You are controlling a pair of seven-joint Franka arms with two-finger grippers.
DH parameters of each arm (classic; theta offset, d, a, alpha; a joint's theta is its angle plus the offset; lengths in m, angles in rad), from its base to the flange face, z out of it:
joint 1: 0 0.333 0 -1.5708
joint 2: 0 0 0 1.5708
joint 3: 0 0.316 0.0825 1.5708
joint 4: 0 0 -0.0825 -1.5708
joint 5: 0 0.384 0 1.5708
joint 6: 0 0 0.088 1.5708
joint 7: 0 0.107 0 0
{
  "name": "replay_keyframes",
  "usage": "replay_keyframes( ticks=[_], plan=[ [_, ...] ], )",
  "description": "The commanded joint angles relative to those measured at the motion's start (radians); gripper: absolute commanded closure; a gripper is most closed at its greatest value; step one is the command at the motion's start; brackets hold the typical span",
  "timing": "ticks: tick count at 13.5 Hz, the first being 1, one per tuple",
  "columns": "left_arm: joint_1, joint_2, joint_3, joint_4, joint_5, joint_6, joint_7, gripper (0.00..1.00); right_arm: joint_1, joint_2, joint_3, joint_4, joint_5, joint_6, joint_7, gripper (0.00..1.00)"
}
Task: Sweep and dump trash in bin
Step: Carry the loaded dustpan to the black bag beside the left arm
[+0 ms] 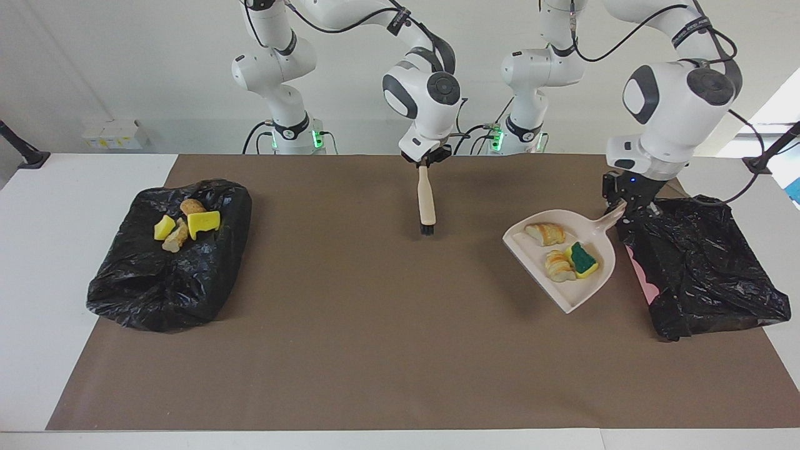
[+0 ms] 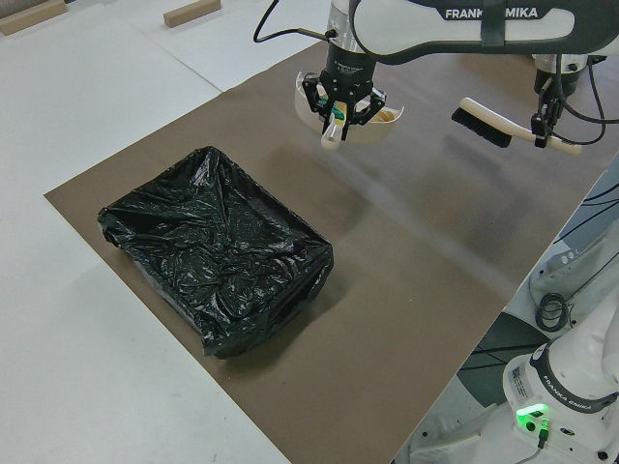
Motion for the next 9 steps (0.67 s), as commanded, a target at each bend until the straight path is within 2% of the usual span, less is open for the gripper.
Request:
replay_keyframes(
  ticks=[1,4,5,6,9],
  plan=[
    [0.125,-0.004,-0.011,0.062,-0.001,-0.065,0.020,1.00,0.025,0.024,0.001,-0.023,0.020,0.069,0.008,1.00],
    [0.262,0.005,-0.011,0.106,0.000,-0.053,0.162,1.00,0.043,0.052,0.001,-0.029,0.018,0.095,0.031,1.00],
    [0.309,0.009,-0.011,0.120,0.000,-0.041,0.231,1.00,0.043,0.052,0.001,-0.024,0.018,0.089,0.039,0.59],
    [0.355,0.015,-0.006,0.140,0.002,-0.021,0.300,1.00,0.043,0.051,0.001,-0.020,0.012,0.078,0.045,0.01],
    [0.449,0.052,-0.004,0.200,0.041,0.035,0.475,1.00,0.031,0.034,-0.002,0.055,-0.002,-0.018,0.044,0.00]
  ],
)
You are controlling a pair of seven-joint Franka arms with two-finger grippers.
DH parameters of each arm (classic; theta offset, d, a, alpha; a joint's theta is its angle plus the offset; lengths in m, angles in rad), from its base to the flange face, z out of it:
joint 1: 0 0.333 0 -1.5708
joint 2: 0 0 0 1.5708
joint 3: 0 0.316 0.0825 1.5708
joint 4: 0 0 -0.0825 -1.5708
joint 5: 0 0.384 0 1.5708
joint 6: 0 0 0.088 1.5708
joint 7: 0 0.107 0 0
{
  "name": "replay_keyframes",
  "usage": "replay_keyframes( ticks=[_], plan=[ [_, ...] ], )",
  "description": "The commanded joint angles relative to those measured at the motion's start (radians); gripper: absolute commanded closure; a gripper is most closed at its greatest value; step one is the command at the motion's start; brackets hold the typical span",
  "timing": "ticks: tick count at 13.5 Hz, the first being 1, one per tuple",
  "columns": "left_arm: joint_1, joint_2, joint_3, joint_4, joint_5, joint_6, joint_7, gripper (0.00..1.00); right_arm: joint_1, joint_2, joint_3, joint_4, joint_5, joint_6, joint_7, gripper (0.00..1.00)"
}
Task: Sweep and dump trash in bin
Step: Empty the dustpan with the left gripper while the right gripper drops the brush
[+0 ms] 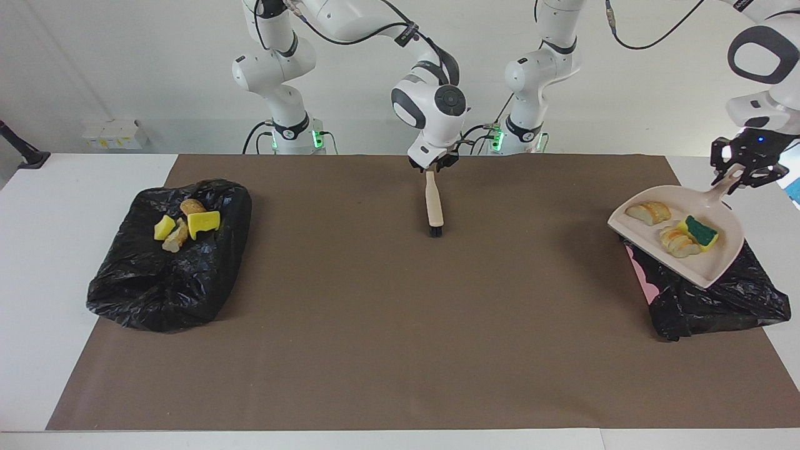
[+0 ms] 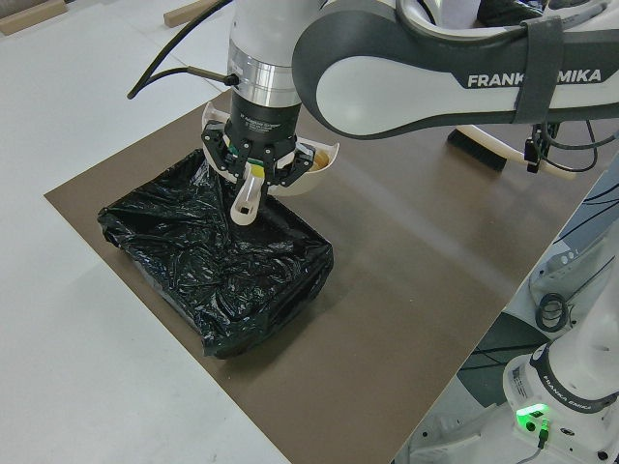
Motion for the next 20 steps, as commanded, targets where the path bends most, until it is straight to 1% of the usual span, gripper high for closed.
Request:
replay_keyframes(
  ticks=[1,2,3,5,7,9,10,11,12,14,16,17,19,20],
  plan=[
    [0.050,0.053,-0.013,0.078,0.075,0.037,0.098,1.00,-0.016,-0.019,-0.004,0.090,-0.010,-0.113,0.024,0.00],
    [0.050,0.067,-0.013,0.095,0.146,0.051,0.102,1.00,-0.031,-0.029,-0.008,0.119,-0.012,-0.137,0.018,0.00],
    [0.048,0.088,-0.013,0.104,0.212,0.066,0.100,1.00,-0.069,-0.052,-0.004,0.129,-0.012,-0.147,0.010,0.00],
    [0.045,0.105,-0.013,0.106,0.299,0.106,0.091,1.00,-0.132,-0.097,-0.002,0.149,-0.012,-0.148,-0.003,0.00],
    [0.032,0.133,-0.019,0.118,0.404,0.112,0.083,1.00,-0.189,-0.098,-0.004,0.199,-0.010,-0.151,-0.049,0.00],
    [0.024,0.159,-0.019,0.138,0.459,0.114,0.066,1.00,-0.239,-0.101,-0.007,0.265,-0.012,-0.193,-0.098,0.00],
    [0.022,0.161,-0.019,0.141,0.493,0.114,0.060,1.00,-0.273,-0.103,-0.008,0.291,-0.015,-0.219,-0.117,0.00],
    [0.013,0.162,-0.019,0.143,0.537,0.108,0.048,1.00,-0.318,-0.108,-0.007,0.298,-0.022,-0.227,-0.141,0.00],
    [-0.005,0.162,-0.019,0.154,0.609,0.099,0.034,1.00,-0.350,-0.123,-0.005,0.298,-0.033,-0.230,-0.181,0.00],
    [-0.031,0.162,-0.019,0.164,0.707,0.074,0.004,1.00,-0.416,-0.158,-0.008,0.296,-0.080,-0.239,-0.302,0.00],
    [-0.039,0.162,-0.019,0.192,0.744,0.047,-0.017,1.00,-0.479,-0.178,-0.007,0.298,-0.163,-0.240,-0.486,0.00],
    [-0.041,0.162,-0.019,0.204,0.758,0.042,-0.017,1.00,-0.508,-0.189,-0.010,0.299,-0.176,-0.240,-0.553,0.00],
    [-0.048,0.159,-0.022,0.212,0.790,0.042,-0.017,1.00,-0.549,-0.197,-0.020,0.310,-0.225,-0.248,-0.626,0.00],
    [-0.074,0.156,-0.022,0.212,0.815,0.042,-0.018,1.00,-0.569,-0.197,-0.019,0.336,-0.266,-0.263,-0.652,0.00]
  ],
)
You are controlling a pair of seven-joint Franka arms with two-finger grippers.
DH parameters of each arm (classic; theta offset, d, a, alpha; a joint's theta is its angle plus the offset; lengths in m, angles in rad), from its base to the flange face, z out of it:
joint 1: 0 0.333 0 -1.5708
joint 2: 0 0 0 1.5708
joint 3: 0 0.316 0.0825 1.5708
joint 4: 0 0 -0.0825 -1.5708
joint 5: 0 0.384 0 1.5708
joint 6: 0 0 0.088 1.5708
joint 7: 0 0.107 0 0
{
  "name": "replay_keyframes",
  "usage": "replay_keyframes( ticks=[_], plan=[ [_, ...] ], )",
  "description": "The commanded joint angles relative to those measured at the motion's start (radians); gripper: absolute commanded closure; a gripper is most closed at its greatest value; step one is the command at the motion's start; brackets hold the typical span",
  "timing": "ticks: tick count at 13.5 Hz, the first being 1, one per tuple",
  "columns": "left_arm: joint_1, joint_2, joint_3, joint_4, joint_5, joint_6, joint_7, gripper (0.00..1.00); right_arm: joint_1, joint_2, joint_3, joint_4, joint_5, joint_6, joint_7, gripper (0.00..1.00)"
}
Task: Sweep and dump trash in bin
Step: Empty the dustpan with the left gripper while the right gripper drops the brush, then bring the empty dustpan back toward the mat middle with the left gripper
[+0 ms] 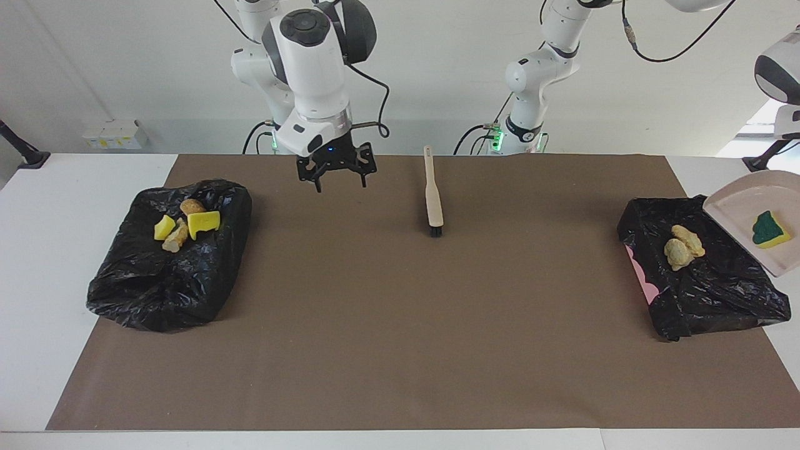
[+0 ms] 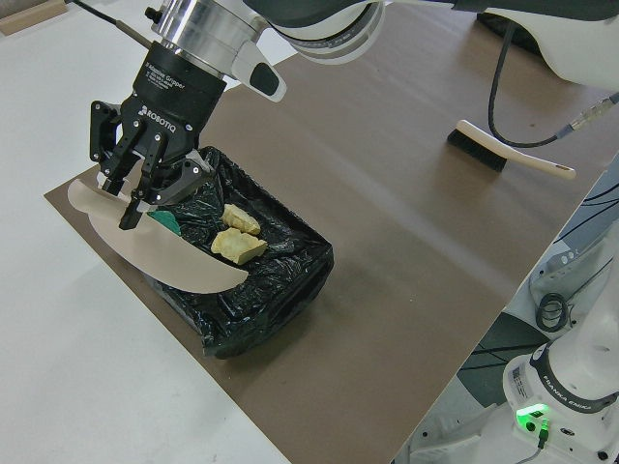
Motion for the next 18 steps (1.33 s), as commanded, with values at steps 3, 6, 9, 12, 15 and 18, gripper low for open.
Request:
replay_keyframes(
  ticks=[3,6,9,12,15,18],
  plan=[
    [-0.095,-0.001,0.007,0.024,0.144,-0.113,-0.095,1.00,-0.085,-0.009,0.009,0.065,-0.072,-0.068,-0.115,0.00],
    [-0.146,-0.004,0.007,0.022,0.167,-0.206,-0.142,1.00,-0.097,-0.032,-0.003,0.065,-0.064,-0.111,-0.115,0.00],
    [-0.176,-0.009,0.007,0.013,0.236,-0.221,-0.157,1.00,-0.138,-0.053,-0.036,0.065,-0.062,-0.138,-0.121,0.00],
    [-0.235,-0.014,0.005,0.013,0.299,-0.287,-0.206,1.00,-0.120,-0.057,-0.131,0.089,-0.062,-0.158,-0.186,0.00],
    [-0.288,-0.038,0.002,0.014,0.293,-0.348,-0.211,1.00,-0.079,-0.055,-0.266,0.172,-0.031,-0.240,-0.210,0.00],
    [-0.298,-0.046,-0.003,0.018,0.104,-0.359,-0.257,1.00,-0.100,-0.084,-0.305,0.146,0.027,-0.231,-0.178,0.00]
  ],
)
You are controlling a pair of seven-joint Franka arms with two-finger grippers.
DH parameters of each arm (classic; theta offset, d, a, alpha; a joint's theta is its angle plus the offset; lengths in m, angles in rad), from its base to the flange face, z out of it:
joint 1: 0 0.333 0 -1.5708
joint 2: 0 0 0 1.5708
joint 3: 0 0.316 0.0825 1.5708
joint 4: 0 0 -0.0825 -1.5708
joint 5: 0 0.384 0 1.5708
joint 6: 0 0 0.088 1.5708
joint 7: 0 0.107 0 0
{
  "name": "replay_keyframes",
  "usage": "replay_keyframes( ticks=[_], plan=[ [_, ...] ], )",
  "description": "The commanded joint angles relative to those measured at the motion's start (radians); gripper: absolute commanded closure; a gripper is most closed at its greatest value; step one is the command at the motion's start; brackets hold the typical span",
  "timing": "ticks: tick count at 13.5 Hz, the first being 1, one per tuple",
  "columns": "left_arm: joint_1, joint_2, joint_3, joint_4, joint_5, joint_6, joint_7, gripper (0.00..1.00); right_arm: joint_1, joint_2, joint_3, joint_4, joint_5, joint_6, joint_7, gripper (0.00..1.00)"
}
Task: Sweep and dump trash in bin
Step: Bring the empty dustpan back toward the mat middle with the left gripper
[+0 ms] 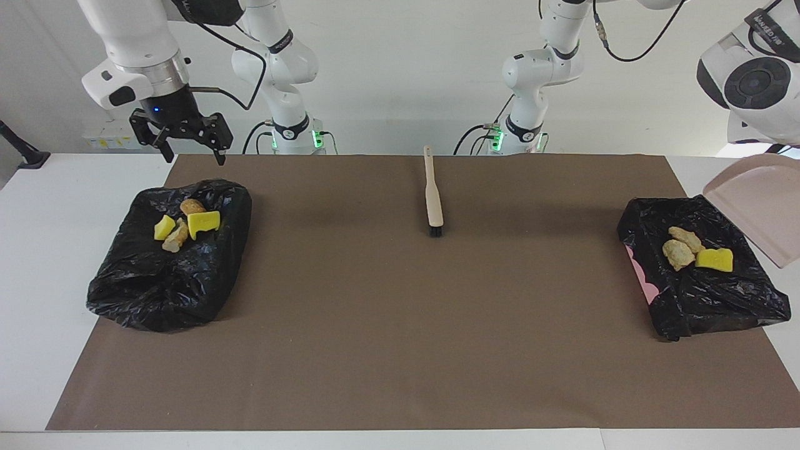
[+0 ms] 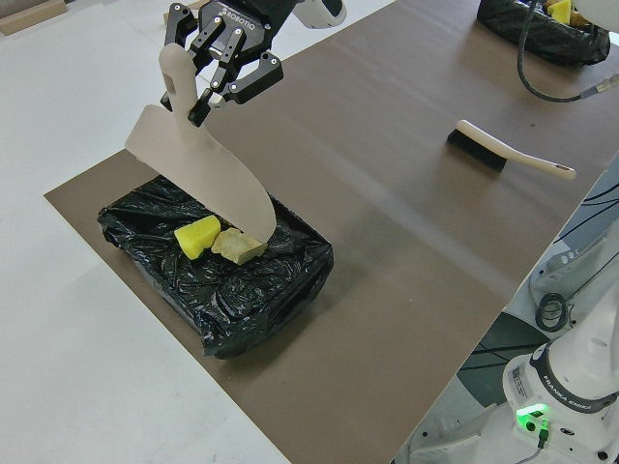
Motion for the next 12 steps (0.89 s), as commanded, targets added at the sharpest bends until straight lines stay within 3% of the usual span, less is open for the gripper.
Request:
replay_keyframes(
  ticks=[1,4,6,12],
  plan=[
    [-0.011,-0.020,0.009,-0.006,-0.235,-0.028,-0.051,1.00,-0.007,-0.033,-0.010,-0.037,0.030,-0.009,0.040,0.00],
    [-0.014,-0.026,0.006,-0.012,-0.454,-0.057,-0.130,1.00,0.001,-0.065,-0.009,-0.085,0.047,-0.012,0.073,0.00],
    [-0.046,-0.026,0.005,-0.023,-0.607,-0.077,-0.295,1.00,0.002,-0.067,-0.007,-0.083,0.057,-0.027,0.066,0.00],
    [-0.228,0.023,0.003,-0.043,-0.826,-0.016,-0.825,1.00,0.002,-0.063,-0.007,-0.078,0.057,-0.023,0.066,0.00]
  ],
)
